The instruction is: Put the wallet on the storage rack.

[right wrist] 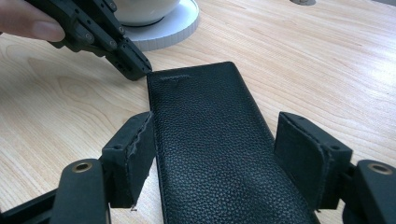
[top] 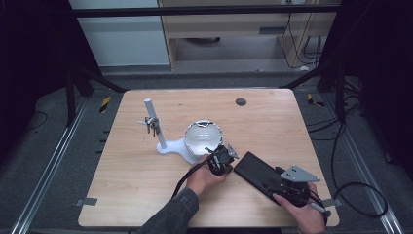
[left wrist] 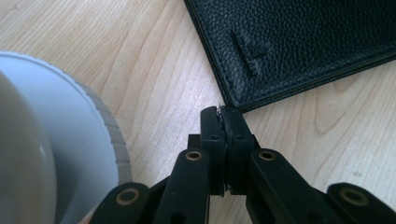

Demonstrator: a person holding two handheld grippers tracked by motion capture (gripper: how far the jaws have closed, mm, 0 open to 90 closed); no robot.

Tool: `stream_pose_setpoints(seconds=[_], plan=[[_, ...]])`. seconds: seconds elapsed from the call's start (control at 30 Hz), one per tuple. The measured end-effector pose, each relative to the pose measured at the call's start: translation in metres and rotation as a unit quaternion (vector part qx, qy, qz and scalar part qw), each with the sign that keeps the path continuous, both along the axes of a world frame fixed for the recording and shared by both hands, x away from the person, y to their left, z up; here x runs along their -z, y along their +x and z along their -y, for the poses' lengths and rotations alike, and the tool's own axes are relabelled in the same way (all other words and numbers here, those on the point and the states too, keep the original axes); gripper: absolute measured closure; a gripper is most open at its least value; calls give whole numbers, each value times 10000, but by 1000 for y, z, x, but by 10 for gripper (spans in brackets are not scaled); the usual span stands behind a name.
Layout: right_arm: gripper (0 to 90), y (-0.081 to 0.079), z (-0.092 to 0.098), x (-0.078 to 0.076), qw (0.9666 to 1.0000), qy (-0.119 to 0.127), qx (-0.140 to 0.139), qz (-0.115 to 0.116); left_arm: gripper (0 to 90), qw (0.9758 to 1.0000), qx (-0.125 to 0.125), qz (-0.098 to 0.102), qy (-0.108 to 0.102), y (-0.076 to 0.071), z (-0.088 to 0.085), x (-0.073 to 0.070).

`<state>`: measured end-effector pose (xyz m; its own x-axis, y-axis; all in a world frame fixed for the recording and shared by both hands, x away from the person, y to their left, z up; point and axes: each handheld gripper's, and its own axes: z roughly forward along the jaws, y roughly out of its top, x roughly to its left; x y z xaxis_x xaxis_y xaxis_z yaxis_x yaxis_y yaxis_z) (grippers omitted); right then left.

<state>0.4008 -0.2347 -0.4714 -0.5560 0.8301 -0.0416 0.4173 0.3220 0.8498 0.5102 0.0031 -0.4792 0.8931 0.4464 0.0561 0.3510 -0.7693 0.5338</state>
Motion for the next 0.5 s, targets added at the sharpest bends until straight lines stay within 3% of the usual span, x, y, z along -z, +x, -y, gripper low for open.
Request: stream_pose_setpoints(seconds=[0.27, 0.5], plan=[[290, 1, 1, 1, 10000, -25, -3, 6, 882, 9999, 96, -43, -7, -1, -1, 0], [289, 0, 0, 1, 10000, -26, -15, 9, 877, 9999, 136, 45, -45, -2, 0, 0]])
